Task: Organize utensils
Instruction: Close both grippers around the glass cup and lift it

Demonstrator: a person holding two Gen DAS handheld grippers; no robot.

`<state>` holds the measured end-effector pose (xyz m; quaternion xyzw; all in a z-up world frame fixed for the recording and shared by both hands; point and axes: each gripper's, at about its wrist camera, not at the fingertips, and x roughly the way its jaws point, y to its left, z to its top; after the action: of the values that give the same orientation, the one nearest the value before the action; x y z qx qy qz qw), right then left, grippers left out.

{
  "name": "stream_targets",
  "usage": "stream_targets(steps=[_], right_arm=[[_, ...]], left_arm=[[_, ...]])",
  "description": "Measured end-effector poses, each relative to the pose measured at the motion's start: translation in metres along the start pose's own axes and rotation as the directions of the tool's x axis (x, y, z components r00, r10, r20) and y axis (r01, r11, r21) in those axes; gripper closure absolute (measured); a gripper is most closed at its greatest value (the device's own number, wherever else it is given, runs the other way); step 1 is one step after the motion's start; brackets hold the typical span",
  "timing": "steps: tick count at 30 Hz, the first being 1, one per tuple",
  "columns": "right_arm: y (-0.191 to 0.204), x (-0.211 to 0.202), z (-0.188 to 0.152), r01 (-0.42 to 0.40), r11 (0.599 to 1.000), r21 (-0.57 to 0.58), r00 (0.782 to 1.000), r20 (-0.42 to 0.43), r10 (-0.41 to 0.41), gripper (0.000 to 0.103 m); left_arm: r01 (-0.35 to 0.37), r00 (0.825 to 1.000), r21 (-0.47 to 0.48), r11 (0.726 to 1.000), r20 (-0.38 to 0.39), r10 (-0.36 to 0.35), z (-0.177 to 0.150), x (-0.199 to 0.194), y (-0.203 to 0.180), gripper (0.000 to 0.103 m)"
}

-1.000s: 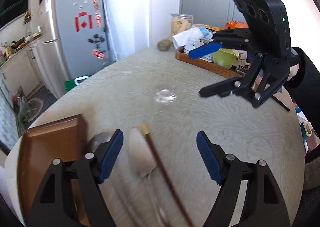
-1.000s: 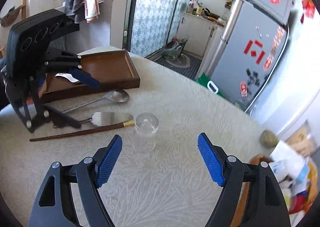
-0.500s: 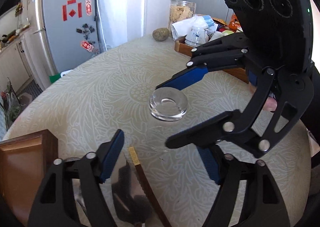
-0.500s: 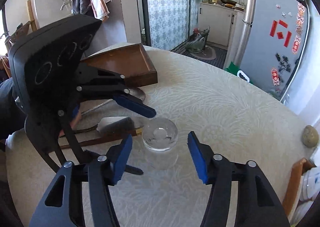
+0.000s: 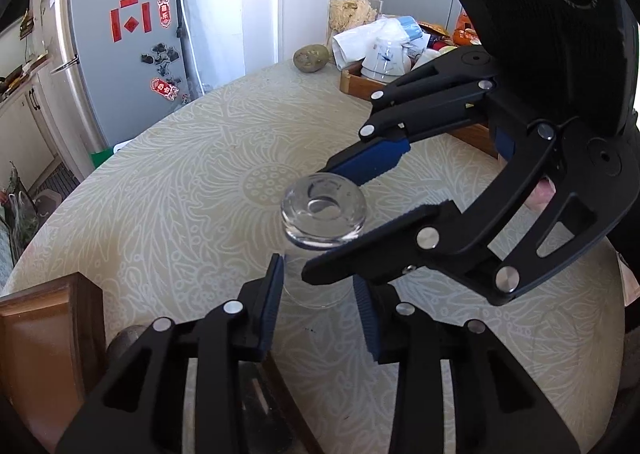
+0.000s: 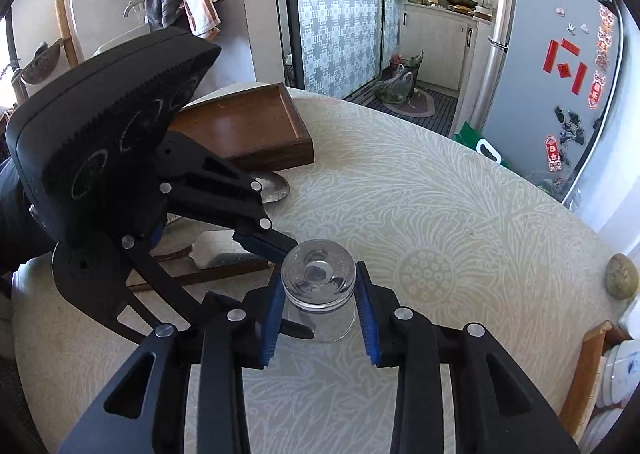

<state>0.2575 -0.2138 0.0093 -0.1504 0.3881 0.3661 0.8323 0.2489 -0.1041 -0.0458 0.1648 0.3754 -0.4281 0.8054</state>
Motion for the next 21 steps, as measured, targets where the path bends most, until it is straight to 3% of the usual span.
stream_targets(steps=[10, 21], right_arm=[[0.013, -0.008, 0.009, -0.001, 1.0, -0.026, 1.0, -0.001, 0.001, 0.069], [0.08, -0.004, 0.062, -0.033, 0.99, -0.135, 0.999, 0.013, 0.035, 0.069]], left_arm=[[-0.001, 1.0, 0.004, 1.0, 0.022, 0.001, -0.005, -0.017, -0.003, 0.066], [-0.083, 0.992, -0.043, 0.996, 0.087, 0.087, -0.043, -0.096, 0.014, 0.066]])
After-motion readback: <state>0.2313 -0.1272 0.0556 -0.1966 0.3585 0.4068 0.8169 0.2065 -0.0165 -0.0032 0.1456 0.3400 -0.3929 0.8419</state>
